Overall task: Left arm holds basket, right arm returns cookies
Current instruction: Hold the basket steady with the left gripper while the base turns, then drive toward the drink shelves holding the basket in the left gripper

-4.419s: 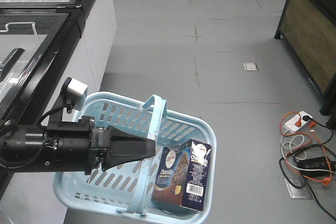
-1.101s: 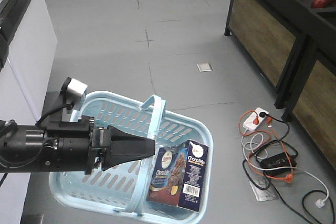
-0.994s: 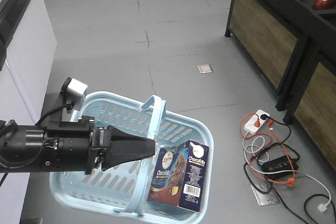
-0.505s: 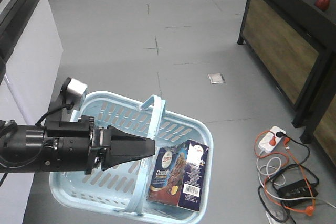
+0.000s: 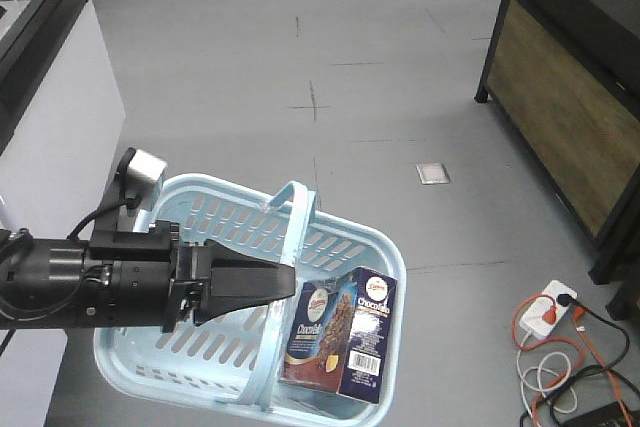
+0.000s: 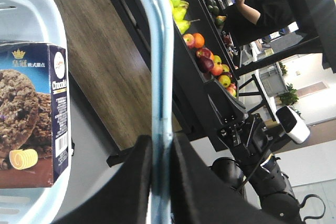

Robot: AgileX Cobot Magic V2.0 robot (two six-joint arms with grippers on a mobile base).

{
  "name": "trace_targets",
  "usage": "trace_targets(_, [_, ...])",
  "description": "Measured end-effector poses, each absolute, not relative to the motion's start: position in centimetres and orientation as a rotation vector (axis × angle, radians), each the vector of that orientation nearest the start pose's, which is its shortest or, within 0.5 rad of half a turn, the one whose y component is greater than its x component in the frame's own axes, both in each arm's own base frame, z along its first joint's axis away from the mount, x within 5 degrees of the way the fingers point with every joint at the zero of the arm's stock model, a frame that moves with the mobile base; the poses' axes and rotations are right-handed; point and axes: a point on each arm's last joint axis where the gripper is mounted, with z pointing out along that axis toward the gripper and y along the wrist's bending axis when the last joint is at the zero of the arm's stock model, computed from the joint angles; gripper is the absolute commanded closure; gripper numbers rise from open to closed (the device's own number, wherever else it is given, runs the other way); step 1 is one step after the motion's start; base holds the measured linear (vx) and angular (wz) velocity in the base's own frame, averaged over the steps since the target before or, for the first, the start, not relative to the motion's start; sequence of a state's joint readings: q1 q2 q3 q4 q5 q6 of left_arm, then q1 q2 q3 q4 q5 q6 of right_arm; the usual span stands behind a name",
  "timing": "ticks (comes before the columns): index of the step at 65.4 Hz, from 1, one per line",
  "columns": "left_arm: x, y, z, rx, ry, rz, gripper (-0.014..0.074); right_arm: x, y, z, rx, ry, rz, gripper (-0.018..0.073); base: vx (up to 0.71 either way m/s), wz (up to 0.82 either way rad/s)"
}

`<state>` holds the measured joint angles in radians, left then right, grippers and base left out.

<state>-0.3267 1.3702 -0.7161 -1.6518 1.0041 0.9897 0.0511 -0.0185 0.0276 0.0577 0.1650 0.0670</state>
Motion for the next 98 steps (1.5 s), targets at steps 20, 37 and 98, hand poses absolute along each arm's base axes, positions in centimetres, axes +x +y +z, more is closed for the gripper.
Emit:
trace_targets(20, [21.16,-15.25,27.04,0.286,2.172,-1.638,0.0604,5.57,0.37,18.98,0.053,1.659,0.141,0.0567,0.32,0.03])
trace_targets(37, [21.16,-15.25,27.04,0.286,2.172,-1.638,0.0604,5.57,0.37,18.98,0.053,1.659,0.141,0.0567,0.35,0.03])
trace_targets(98, [21.17,-15.25,27.04,0.285,2.172,-1.637,0.0605,5.57,0.37,18.98,0.053,1.659,0.141,0.0567,0.38,0.04])
